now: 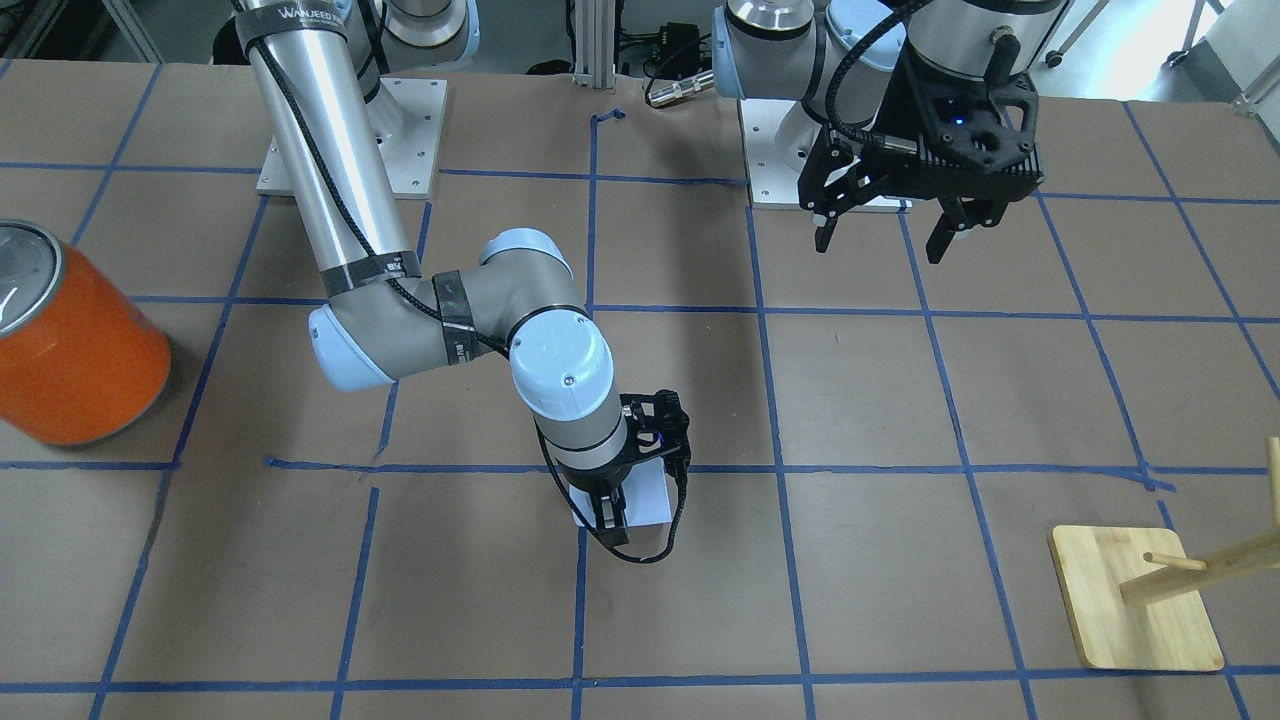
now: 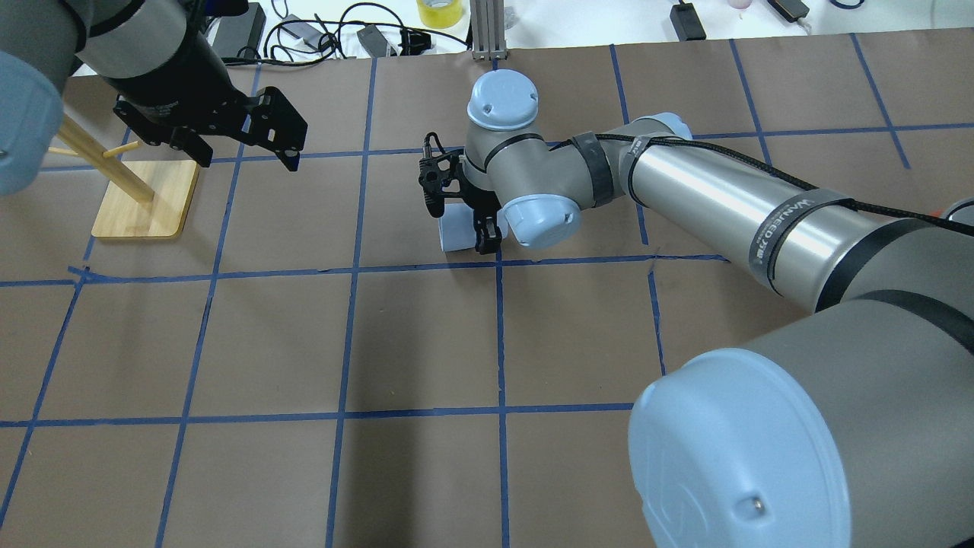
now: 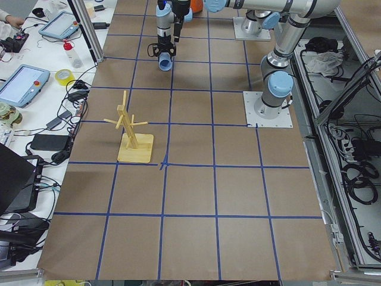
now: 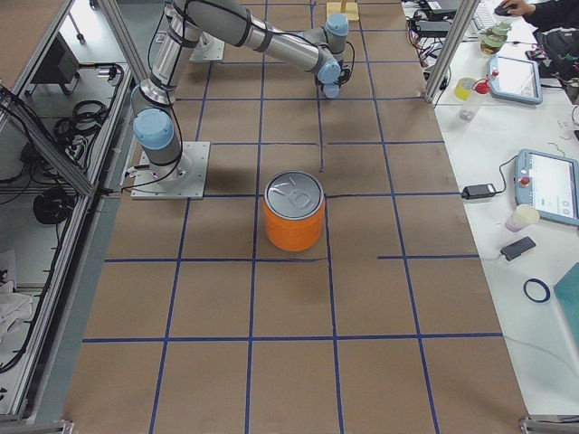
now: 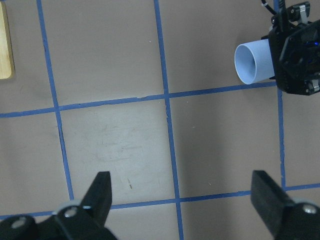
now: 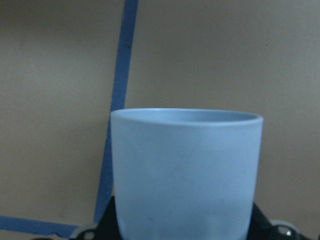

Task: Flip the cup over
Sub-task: 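Carry the cup with the right gripper toward the table center, then lay the cup on its side and open the right gripper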

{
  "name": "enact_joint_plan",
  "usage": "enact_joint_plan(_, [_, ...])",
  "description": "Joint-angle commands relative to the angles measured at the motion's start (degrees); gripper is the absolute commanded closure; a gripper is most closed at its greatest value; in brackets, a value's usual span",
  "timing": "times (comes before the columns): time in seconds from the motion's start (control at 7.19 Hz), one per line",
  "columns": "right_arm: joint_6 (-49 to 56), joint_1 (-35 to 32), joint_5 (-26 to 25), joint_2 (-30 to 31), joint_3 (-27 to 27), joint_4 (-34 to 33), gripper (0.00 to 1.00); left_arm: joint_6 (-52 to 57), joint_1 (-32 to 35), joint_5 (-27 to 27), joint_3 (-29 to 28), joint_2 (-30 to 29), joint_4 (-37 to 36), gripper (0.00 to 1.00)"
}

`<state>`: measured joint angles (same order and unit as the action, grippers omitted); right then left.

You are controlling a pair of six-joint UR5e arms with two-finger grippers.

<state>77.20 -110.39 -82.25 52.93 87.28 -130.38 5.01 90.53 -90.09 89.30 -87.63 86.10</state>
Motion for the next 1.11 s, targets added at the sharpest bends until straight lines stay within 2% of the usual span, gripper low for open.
enact_joint_plan(0.0, [-1.79,-0.09,-0.72,-0.02,0.0,0.04,0.0,-0.09,0.09,0.0,0.08,0.0,0.04,0.0])
enact_joint_plan(0.28, [-1.7,0.34,-1.24,1.81,0.0,0.38,0.0,-0.09,0.0,0.0,0.08,0.0,0.04,0.0])
enact_joint_plan(0.56, [-2.66,2.18,-1.42,6.28,0.18,0.74,0.0,-0.09,0.09,0.0,0.08,-0.09,0.04,0.0])
enact_joint_plan(0.7, [-4.32,5.15,-1.25,9.61,0.35,3.7,0.0,-0.09,0.09,0.0,0.08,-0.09,0.04,0.0])
enact_joint_plan(0.97, [-7.31,11.3,-1.07,18.12,0.35,13.78,0.0,-0.17,0.0,0.0,0.08,-0.09,-0.05,0.0])
